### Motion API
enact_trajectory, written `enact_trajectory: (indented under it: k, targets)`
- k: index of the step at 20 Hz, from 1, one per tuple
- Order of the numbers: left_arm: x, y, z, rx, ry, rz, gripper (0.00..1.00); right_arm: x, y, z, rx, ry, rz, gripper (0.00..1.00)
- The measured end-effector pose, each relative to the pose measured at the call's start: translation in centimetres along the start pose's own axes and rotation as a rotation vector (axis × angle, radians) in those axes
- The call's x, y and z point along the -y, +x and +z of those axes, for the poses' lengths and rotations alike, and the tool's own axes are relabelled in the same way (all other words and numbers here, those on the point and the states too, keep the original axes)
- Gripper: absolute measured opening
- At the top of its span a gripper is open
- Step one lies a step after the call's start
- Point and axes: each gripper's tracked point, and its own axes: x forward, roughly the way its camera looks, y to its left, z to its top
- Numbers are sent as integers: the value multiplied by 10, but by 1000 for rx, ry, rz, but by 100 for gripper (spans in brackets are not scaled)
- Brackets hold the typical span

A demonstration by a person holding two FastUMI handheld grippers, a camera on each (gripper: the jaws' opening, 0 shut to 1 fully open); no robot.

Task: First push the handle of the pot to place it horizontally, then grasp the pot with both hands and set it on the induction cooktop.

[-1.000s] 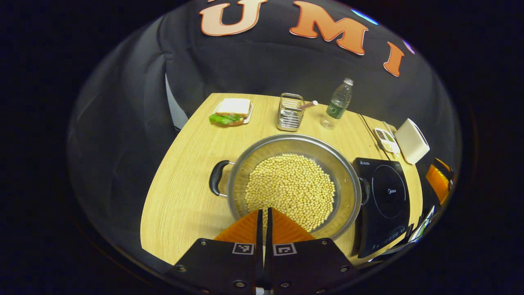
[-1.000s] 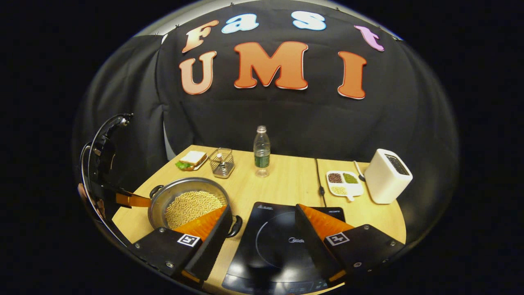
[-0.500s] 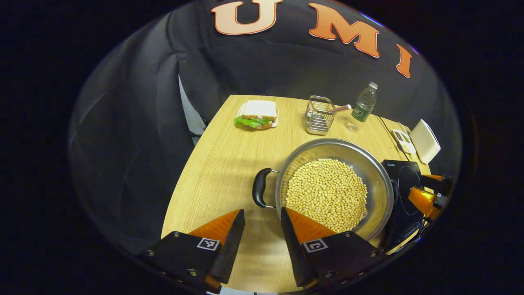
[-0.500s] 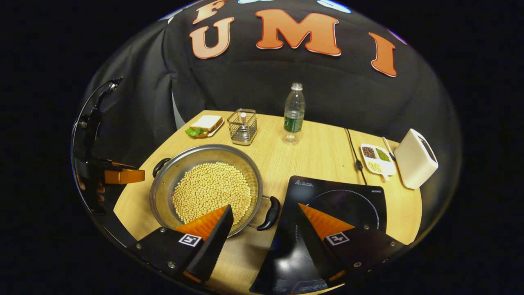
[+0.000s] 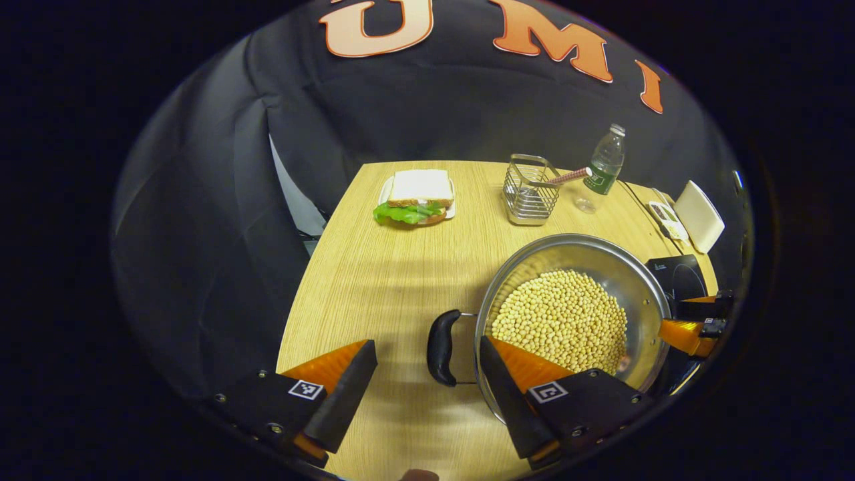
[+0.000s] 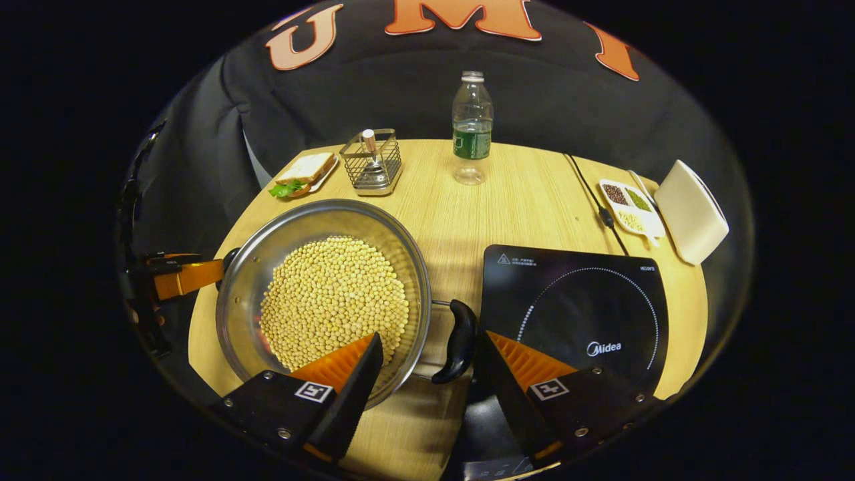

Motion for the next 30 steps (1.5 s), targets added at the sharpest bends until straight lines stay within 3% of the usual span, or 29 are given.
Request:
enact_trajectory:
  k: [7,15,19,20,23,24,26,30]
  targets:
    - [6,22,-4,-22,-10,-37,95,4,18,-6,-46,10,-17,77]
    - [10,27,-17,-44,-79,-34,96,6,42,-16,-96,13,-13,76]
    - [7,30,-23,-66,-88,-9,95,4,51,-15,-112,50,-4,71]
    - [8,30,-22,-64,-91,-14,87,5,52,-15,-116,63,6,70]
    - [14,34,-27,-98,-96,-19,75,6,52,-14,-124,90,31,67]
    - [14,33,-29,-108,-96,-9,65,8,51,-14,-128,96,34,63]
    - [13,36,-25,-86,-107,-3,69,8,50,-14,-129,98,38,65]
    - [12,33,-24,-49,-95,47,64,8,54,-10,-119,106,43,60]
